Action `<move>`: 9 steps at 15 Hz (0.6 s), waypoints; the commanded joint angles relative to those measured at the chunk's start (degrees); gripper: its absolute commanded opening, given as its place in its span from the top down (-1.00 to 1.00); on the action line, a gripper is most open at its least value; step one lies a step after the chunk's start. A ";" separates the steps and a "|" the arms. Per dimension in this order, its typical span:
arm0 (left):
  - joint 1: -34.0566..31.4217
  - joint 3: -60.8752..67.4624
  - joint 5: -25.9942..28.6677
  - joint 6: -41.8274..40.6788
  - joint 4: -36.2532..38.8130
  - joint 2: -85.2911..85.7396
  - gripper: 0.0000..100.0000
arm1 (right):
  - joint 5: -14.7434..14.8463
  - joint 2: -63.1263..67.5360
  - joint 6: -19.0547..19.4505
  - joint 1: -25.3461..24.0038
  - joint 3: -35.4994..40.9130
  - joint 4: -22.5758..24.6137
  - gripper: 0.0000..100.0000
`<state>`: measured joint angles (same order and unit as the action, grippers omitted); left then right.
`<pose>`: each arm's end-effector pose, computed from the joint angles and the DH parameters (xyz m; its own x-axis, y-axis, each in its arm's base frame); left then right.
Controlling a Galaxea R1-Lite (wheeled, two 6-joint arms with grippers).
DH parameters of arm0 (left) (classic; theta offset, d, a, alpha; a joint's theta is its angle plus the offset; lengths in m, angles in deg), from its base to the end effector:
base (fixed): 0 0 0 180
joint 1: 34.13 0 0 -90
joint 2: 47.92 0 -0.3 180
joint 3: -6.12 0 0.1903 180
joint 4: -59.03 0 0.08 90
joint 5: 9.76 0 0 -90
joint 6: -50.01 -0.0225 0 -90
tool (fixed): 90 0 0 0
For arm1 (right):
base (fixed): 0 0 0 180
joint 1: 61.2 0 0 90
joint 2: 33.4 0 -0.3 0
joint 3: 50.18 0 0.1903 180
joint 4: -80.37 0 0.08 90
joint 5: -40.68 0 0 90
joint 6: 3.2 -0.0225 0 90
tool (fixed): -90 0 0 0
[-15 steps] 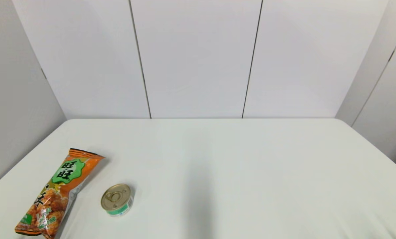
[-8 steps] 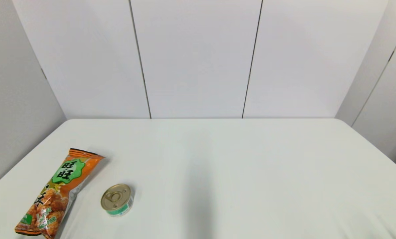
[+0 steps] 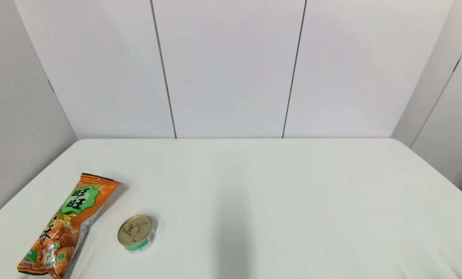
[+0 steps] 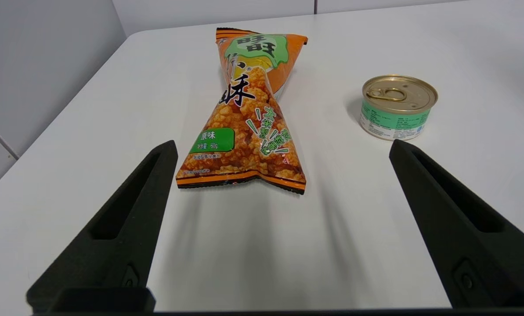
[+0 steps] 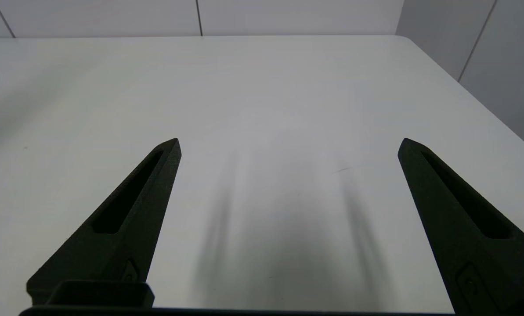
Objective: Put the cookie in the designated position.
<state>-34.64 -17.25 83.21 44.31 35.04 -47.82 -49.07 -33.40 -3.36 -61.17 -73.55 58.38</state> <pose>-0.0230 -0.0014 0.0743 0.9990 -0.0429 -0.0091 0.0436 0.9941 0.0988 -0.0228 -0.0001 0.0780 0.9997 -0.0049 0.0241 0.0048 1.0000 0.0029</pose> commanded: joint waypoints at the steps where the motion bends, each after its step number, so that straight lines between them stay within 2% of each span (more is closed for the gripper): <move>1: -0.02 0.00 0.01 -0.02 0.01 -0.10 -1.00 | 0.20 0.00 0.51 0.06 0.53 -0.06 -1.00; 9: -0.02 0.00 0.01 -0.02 0.01 -0.10 -1.00 | 0.11 0.00 -0.28 -0.02 0.53 0.03 -1.00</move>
